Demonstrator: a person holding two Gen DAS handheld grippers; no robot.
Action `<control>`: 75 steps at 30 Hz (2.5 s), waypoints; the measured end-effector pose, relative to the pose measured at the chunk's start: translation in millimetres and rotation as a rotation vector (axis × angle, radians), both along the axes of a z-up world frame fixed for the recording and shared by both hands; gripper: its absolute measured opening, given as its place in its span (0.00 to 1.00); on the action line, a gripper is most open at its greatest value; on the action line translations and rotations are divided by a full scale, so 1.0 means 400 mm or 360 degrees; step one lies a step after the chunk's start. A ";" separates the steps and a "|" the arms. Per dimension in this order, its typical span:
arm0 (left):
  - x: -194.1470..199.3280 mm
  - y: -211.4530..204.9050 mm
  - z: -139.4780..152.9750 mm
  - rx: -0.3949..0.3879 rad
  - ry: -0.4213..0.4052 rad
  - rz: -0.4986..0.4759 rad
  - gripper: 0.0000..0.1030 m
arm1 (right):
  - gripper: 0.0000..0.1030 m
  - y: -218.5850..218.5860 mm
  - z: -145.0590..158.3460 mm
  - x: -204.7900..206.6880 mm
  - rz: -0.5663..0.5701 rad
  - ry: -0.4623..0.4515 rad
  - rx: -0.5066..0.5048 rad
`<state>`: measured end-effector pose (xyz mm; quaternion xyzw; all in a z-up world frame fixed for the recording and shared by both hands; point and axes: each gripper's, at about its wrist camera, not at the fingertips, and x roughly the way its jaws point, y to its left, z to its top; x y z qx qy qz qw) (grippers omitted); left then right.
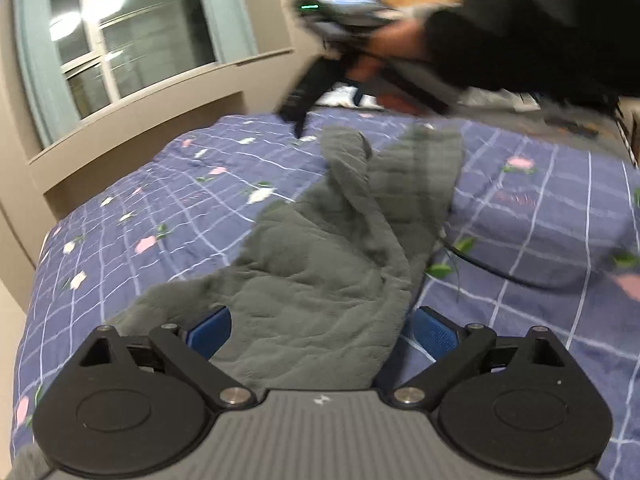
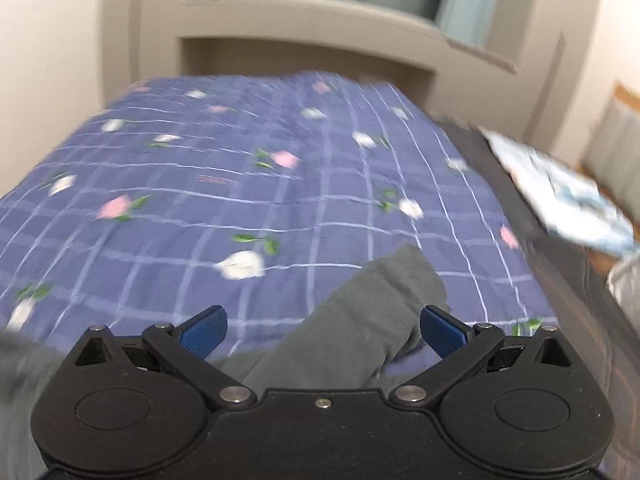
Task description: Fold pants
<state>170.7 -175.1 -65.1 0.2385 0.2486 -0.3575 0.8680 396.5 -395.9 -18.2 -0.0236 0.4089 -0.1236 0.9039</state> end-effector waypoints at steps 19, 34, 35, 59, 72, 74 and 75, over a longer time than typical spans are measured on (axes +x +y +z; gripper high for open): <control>0.001 -0.024 -0.013 0.0005 0.0128 -0.0031 0.06 | 0.06 -0.238 0.032 -0.156 -0.0166 -0.0305 0.0231; -0.011 -0.042 -0.049 0.0091 0.0158 -0.0012 0.06 | 0.59 -0.420 -0.134 -0.393 -0.0481 -0.0409 0.0611; -0.009 -0.043 -0.051 0.0090 0.0162 -0.0004 0.06 | 0.71 -0.428 -0.133 -0.396 -0.0495 -0.0438 0.0615; 0.010 -0.067 -0.055 0.0045 0.0263 0.0104 0.26 | 0.19 -0.482 -0.183 -0.374 -0.0498 -0.0418 0.0217; 0.237 0.060 0.017 -0.0105 0.0314 0.0485 0.86 | 0.98 -0.404 -0.150 -0.439 -0.0344 -0.0475 0.0132; 0.307 0.083 0.006 -0.0143 0.0429 0.0607 0.86 | 0.99 -0.385 -0.148 -0.451 -0.0316 -0.0478 0.0138; 0.331 0.093 -0.001 -0.0164 0.0477 0.0653 0.85 | 0.99 -0.375 -0.146 -0.459 -0.0298 -0.0482 0.0136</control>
